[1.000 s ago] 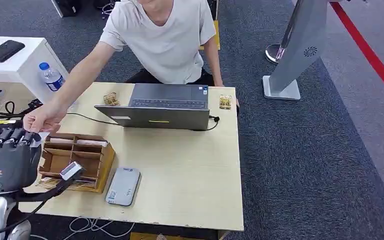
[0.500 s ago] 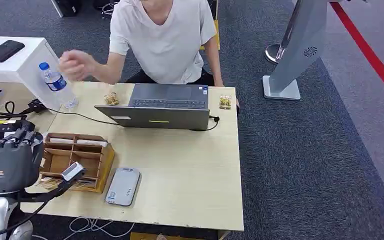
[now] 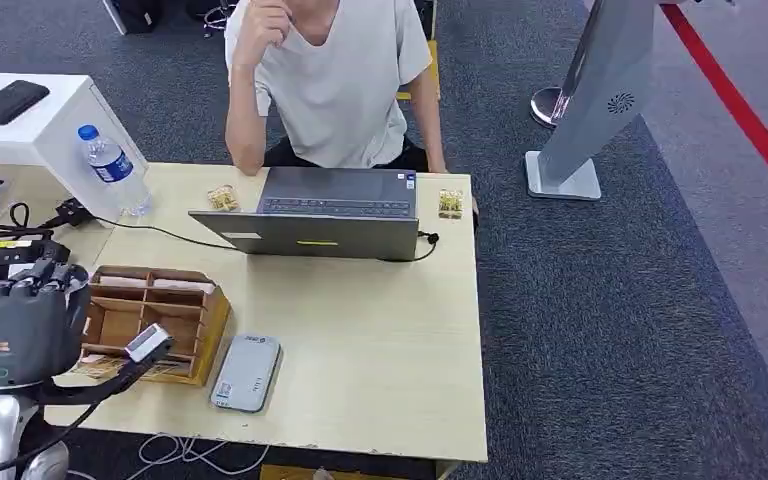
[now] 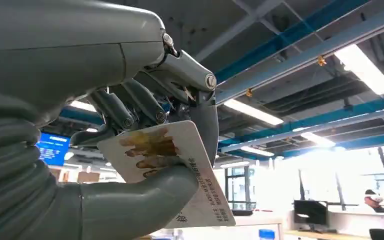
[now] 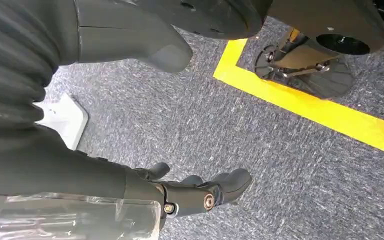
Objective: Pass the card to the sensor for recognition and then transmit it.
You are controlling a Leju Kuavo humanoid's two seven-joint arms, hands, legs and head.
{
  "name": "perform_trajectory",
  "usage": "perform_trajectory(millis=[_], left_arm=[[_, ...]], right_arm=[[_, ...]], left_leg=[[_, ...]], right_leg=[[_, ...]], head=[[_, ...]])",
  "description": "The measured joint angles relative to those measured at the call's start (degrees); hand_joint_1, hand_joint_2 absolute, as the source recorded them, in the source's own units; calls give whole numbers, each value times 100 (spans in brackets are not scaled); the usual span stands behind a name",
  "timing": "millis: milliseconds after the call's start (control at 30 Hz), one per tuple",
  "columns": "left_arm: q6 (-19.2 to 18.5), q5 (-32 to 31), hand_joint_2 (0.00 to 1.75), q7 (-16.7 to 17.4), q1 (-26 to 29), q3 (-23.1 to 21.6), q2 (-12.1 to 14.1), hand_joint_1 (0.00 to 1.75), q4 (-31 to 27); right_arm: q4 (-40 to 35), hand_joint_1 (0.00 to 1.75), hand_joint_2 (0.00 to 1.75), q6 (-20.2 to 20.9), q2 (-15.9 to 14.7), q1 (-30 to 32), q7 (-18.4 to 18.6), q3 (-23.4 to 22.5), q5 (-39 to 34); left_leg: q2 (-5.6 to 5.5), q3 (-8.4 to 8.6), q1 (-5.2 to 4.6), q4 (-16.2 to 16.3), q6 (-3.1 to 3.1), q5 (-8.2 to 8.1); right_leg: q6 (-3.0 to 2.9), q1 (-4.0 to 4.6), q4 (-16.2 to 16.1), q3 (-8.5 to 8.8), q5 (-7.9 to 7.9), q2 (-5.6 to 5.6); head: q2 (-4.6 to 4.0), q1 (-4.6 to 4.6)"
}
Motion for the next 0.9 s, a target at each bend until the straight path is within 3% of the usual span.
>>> perform_trajectory(millis=[300,400,467,667,900], left_arm=[[-7,0,175,140,118,-68,85,175,0],[-66,-2,175,424,189,-276,230,175,11],[-109,-9,175,757,213,-547,400,175,46],[-201,-13,175,1844,74,-1926,963,175,419],[-289,-13,175,2155,-247,-3249,1290,175,918]], right_arm=[[0,0,175,-2,0,1,-11,0,9],[0,0,175,-66,0,-1,-42,0,9],[0,0,175,-70,2,-3,-50,0,9],[0,0,175,-70,11,-7,-59,0,9],[2,0,175,-68,17,-8,-59,15,9]], left_leg=[[0,0,0,0,0,0],[-2,0,0,0,0,0],[-2,1,0,0,0,0],[-1,1,0,0,0,0],[-1,0,-1,0,0,0]], right_leg=[[0,0,0,0,0,0],[0,0,-1,0,0,-2],[0,0,-1,-1,0,-2],[0,0,-1,0,0,-1],[0,-1,-1,0,0,-1]], head=[[0,0],[0,0],[0,0],[0,0],[0,0]])
